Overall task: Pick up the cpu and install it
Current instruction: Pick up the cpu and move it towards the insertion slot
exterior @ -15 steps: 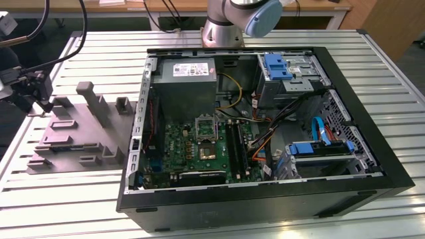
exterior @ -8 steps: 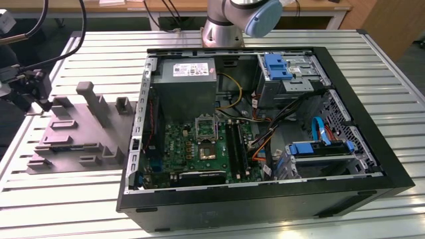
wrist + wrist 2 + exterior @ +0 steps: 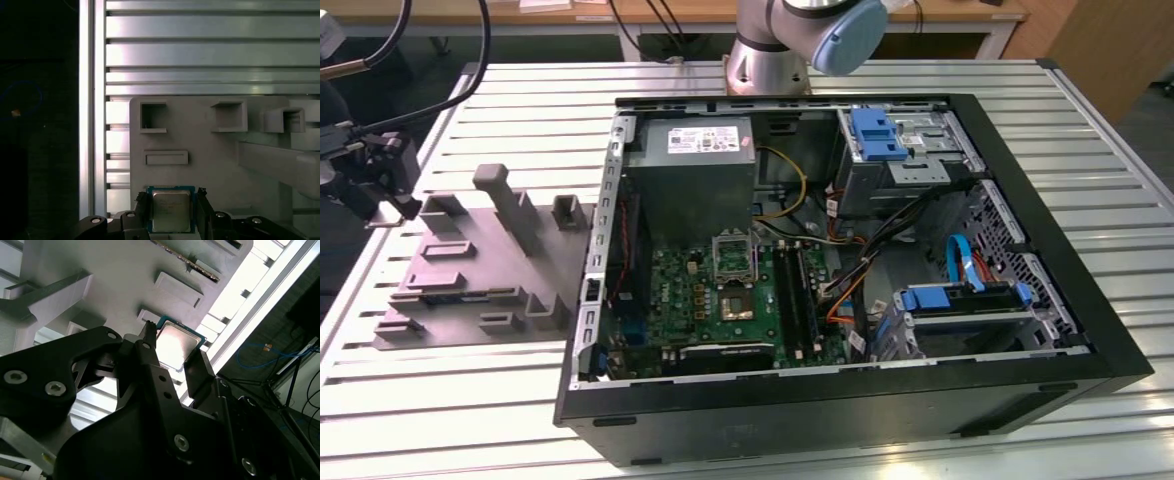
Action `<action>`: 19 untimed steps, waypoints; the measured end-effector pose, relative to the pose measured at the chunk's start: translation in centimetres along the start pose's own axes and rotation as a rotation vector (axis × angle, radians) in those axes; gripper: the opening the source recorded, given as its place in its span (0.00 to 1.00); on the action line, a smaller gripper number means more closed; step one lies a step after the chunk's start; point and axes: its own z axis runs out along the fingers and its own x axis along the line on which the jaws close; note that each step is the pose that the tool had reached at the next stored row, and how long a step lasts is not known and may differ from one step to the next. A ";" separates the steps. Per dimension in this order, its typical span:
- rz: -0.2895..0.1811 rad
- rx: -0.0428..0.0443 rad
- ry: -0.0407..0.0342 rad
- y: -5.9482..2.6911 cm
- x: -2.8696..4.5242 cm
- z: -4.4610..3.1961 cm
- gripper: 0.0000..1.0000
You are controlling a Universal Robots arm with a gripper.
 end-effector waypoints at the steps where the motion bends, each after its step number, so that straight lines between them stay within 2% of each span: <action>1: 0.000 0.0000 0.0000 0.00 0.00 0.00 0.47; 12: 0.000 -0.0001 -0.0001 0.01 -0.08 -0.05 0.47; 19: 0.000 0.0001 0.0000 0.02 -0.08 -0.58 0.47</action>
